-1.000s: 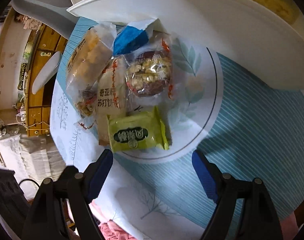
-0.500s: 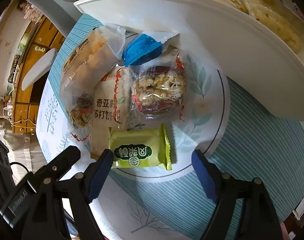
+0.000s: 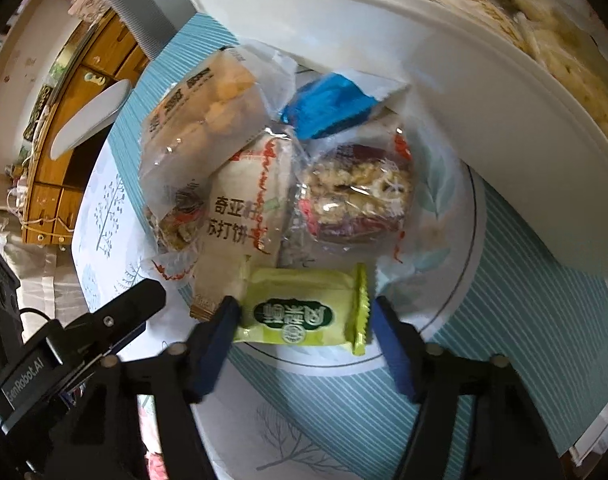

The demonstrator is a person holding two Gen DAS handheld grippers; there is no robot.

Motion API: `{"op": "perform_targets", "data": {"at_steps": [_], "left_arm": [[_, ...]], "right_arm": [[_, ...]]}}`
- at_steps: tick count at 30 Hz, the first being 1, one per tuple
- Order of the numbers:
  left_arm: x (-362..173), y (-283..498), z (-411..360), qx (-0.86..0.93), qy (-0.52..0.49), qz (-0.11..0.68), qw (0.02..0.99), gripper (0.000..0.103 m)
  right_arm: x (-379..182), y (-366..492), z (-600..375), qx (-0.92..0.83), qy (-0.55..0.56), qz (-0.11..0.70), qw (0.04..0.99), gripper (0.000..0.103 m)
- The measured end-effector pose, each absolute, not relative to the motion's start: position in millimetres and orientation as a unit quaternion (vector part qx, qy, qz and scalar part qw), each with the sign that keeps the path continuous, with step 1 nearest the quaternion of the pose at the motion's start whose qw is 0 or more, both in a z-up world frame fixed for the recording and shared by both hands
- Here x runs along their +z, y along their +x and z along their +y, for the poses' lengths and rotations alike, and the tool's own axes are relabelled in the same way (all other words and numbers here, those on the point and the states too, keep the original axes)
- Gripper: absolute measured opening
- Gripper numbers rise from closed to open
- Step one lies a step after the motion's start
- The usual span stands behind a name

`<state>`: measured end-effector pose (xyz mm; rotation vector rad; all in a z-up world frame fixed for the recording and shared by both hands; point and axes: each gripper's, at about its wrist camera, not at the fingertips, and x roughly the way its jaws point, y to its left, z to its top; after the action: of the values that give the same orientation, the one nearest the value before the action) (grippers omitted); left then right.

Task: Organize snacks
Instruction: 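Grasp the brown soda cracker packet with left tool while right tool grasps the green square packet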

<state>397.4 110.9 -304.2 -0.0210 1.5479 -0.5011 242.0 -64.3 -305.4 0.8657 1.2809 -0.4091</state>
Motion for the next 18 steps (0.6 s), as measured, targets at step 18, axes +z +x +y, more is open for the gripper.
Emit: {"op": "perform_targets", "data": {"at_steps": [18], "left_arm": [[-321.0,369.5,48.8,-0.254,0.064,0.697,0.667,0.08]], "right_arm": [[-304.9,211.7,-92.9,-0.194,0.432,0.583,0.66,0.05]]}}
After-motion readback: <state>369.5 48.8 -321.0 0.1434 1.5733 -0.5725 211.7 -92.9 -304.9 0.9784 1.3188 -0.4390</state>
